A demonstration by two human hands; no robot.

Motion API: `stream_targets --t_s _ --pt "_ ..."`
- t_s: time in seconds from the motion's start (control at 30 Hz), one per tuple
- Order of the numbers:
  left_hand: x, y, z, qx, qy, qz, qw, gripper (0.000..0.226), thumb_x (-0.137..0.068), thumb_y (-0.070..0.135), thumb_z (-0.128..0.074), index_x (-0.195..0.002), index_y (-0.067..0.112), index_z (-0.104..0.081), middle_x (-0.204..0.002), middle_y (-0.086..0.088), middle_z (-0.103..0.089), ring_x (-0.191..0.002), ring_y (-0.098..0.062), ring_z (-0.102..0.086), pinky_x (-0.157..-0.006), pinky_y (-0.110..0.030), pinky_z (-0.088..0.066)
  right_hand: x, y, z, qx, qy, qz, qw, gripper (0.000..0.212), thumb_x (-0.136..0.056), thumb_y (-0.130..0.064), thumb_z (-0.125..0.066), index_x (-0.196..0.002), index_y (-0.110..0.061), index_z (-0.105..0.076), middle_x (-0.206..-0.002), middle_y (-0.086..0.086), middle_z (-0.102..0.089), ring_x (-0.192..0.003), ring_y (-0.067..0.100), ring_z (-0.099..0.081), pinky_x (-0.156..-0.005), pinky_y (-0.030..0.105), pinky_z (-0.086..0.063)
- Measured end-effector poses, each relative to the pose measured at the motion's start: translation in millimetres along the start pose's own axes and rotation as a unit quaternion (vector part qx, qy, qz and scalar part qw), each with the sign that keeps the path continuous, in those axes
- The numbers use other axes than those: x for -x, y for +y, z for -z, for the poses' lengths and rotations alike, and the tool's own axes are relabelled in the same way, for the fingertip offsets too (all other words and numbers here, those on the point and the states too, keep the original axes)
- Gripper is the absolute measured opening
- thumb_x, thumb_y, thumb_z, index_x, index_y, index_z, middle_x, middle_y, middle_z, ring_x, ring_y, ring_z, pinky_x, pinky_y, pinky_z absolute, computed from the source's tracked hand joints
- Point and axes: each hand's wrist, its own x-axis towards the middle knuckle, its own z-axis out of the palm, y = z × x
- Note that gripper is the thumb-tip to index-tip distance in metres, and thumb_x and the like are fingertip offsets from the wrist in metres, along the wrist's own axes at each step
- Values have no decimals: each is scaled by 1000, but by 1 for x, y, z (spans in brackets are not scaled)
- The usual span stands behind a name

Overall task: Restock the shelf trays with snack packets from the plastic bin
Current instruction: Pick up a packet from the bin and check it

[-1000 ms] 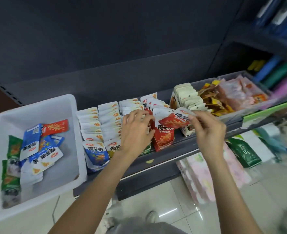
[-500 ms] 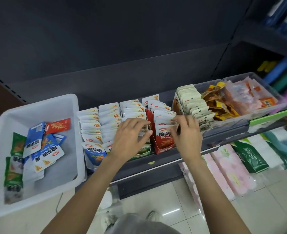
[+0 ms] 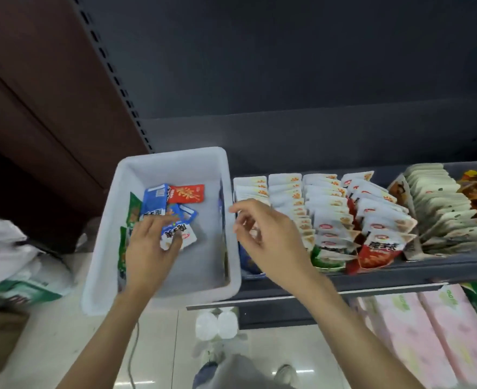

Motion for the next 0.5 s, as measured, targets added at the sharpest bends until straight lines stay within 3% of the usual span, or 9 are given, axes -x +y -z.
stream_targets --t_s 0.17,0.3,0.5 --pt "-28 -65 -16 -59 -163 34 984 44 -76 22 -72 -117 12 -60 -117 -13 -58 -109 -36 -53 -93 -42 -42 -82 4 -103 166 -101 7 981 27 -91 -14 -52 -117 -16 -58 -119 2 -61 -103 20 -58 -81 32 -47" --pt "-47 -83 -34 -136 -275 36 951 71 -84 48 -60 -143 18 -34 -144 -8 -39 -132 -28 -36 -111 -37 -24 -139 27 -164 302 -182 -20 935 39 -88 -11 -55 -127 -9 -49 -128 10 -51 -116 27 -48 -91 38 -42" --pt "-58 -101 -40 -192 -344 6 919 79 -84 57 -55 -146 22 -21 -148 -3 -31 -136 -24 -30 -114 -35 -18 -178 63 -211 323 -237 -59 914 47 -91 -27 -58 -132 -12 -42 -132 10 -51 -117 29 -50 -92 40 -44"
